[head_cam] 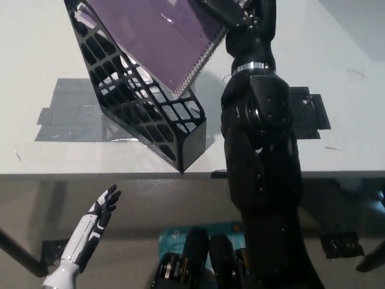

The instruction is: A person hands a notebook to the robot and the robot grabs it with its right hand and places it in the magazine stand kept in the centre of the desk infront of it.

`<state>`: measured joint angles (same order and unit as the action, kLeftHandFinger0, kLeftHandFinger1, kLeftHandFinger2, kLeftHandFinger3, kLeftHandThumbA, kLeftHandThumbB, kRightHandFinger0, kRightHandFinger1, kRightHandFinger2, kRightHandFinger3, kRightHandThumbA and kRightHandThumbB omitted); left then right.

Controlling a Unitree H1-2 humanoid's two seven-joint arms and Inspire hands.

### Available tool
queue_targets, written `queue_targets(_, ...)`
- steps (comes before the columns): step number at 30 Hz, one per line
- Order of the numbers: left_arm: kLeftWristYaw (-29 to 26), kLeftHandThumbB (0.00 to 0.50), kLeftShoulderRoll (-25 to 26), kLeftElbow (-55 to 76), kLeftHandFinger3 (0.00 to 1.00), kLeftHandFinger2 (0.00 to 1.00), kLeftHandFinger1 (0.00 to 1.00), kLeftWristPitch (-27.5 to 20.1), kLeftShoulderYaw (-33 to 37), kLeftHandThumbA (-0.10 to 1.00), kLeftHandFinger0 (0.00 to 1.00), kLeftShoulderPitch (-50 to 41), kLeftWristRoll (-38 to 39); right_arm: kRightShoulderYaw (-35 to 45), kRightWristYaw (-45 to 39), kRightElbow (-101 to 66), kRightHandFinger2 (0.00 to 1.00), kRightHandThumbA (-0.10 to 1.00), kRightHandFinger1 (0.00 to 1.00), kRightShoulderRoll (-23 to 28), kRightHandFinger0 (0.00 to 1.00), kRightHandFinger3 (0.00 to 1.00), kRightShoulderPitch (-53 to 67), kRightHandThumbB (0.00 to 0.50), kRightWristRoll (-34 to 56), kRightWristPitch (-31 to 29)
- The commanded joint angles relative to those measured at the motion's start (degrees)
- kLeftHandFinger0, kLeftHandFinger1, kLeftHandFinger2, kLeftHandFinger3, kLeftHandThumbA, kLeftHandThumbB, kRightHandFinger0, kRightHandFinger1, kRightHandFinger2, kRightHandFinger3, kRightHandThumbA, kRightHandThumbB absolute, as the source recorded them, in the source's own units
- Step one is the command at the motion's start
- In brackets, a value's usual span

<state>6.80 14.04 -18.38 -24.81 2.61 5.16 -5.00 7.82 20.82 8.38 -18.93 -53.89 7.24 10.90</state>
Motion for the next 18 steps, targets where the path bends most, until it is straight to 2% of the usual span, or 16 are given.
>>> queue_targets(1, 0.25, 0.5, 1.36, 1.31, 1.0, 1.0, 1.0, -2.12, -0.01, 1.0, 1.0, 1.23, -0.13, -1.03, 1.16, -0.48, 0.0, 0.7, 0.0, -2.21, 0.0, 0.0, -5.98, 0.0, -1.07, -7.22)
queue_targets(10, 0.94, 0.5, 1.16, 1.49, 1.0, 1.0, 1.0, -1.76, -0.26, 1.0, 1.0, 1.56, 1.03, -1.94, 1.34, 2.25, 0.0, 0.69, 0.0, -2.72, 0.0, 0.0, -4.94, 0.0, -1.79, -7.96)
queue_targets(11, 1.18, 0.5, 1.17, 1.7, 1.0, 1.0, 1.0, -1.49, -0.29, 1.0, 1.0, 1.65, 1.39, -4.14, 0.1, 1.96, 0.13, 0.78, 0.08, -1.67, 0.06, 0.17, -3.89, 0.078, -4.13, -5.9)
queue_targets(12, 1.28, 0.5, 1.18, 1.76, 1.0, 1.0, 1.0, -1.39, -0.29, 1.0, 1.0, 1.72, 1.5, -5.01, -0.39, 1.84, 0.1, 0.84, 0.04, -1.21, 0.05, 0.15, -3.52, 0.068, -5.04, -5.21)
queue_targets(13, 1.37, 0.5, 1.25, 1.76, 1.0, 1.0, 1.0, -1.34, -0.27, 1.0, 1.0, 1.78, 1.53, -6.18, -1.35, 1.45, 0.34, 0.87, 0.2, -0.65, 0.13, 0.36, -2.96, 0.131, -5.83, -4.05)
queue_targets(14, 1.42, 0.5, 1.29, 1.74, 1.0, 1.0, 1.0, -1.34, -0.25, 1.0, 1.0, 1.82, 1.53, -6.88, -1.96, 1.19, 0.34, 0.87, 0.2, -0.31, 0.13, 0.36, -2.64, 0.131, -6.19, -3.4)
queue_targets(15, 1.41, 0.5, 1.34, 1.68, 1.0, 1.0, 1.0, -1.36, -0.22, 1.0, 1.0, 1.84, 1.42, -8.07, -2.81, 0.59, 0.76, 0.86, 0.51, 0.0, 0.36, 0.78, -1.96, 0.164, -6.33, -2.13)
queue_targets(16, 1.38, 0.5, 1.36, 1.64, 1.0, 1.0, 1.0, -1.36, -0.21, 1.0, 1.0, 1.85, 1.34, -8.56, -3.07, 0.32, 0.92, 0.85, 0.63, 0.07, 0.46, 0.94, -1.67, 0.18, -6.26, -1.63)
queue_targets(17, 1.37, 0.5, 1.35, 1.59, 1.0, 1.0, 1.0, -1.42, -0.21, 1.0, 1.0, 1.86, 1.29, -9.37, -3.66, 0.2, 1.0, 0.86, 0.8, 0.43, 0.64, 1.0, -1.36, 0.203, -6.45, -1.33)
queue_targets(18, 1.43, 0.5, 1.34, 1.37, 1.0, 1.0, 1.0, -1.53, -0.2, 1.0, 1.0, 2.1, 1.36, -10.66, -4.72, 0.25, 1.0, 0.89, 1.0, 1.37, 0.87, 1.0, -1.16, 0.242, -6.9, -1.06)
